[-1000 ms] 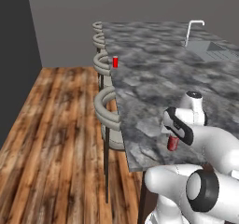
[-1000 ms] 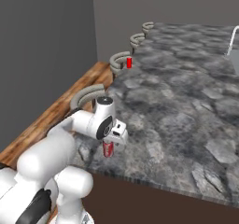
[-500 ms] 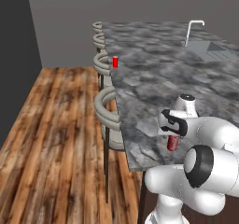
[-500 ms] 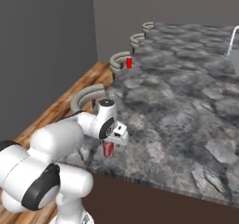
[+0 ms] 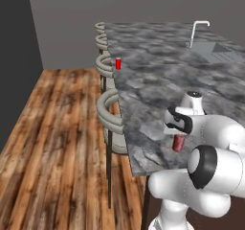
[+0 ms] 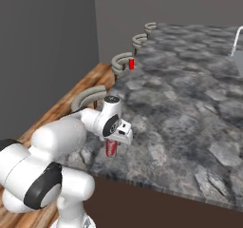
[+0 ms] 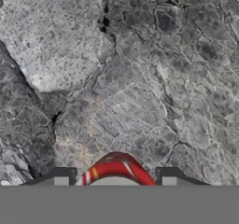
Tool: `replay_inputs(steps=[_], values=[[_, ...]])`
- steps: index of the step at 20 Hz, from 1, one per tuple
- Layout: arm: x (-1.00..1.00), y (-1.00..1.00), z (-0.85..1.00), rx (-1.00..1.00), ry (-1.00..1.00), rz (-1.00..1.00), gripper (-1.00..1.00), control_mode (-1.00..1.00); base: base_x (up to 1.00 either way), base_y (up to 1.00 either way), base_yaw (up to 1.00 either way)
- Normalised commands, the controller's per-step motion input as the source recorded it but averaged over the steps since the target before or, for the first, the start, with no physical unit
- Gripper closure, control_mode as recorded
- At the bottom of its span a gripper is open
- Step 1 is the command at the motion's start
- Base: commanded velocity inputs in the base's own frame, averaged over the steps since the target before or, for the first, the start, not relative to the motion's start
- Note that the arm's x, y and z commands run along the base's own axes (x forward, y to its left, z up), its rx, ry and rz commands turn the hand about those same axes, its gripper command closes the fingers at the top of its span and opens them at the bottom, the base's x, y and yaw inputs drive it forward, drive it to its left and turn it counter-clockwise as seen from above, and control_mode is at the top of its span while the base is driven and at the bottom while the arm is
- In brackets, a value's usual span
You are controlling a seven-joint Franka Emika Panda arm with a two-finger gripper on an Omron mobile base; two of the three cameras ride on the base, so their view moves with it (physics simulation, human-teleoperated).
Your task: Four empty soda cans are scattered around the kitchen. Gather all the cans and cluster them next to the stove for recycling.
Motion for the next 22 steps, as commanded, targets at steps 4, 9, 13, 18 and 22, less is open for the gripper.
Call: replay_inputs(steps=[4,9,13,18,22], values=[[-0.57,-0.04,0.63,0.0,-0.35,0.0,1.0,-1.0,0.0,0.0,0.0],[-0.56,0.01,0.88,0.0,-0.24,0.0,1.0,-1.0,0.0,0.0,0.0],[-0.43,0.03,0.96,0.0,-0.01,0.0,1.0,-1.0,0.0,0.0,0.0],[-0.34,0.0,0.75,0.0,0.14,0.0,1.0,-1.0,0.0,0.0,0.0],[-0.21,0.04,0.72,0.0,0.19,-0.04,1.0,-1.0,0.0,0.0,0.0]])
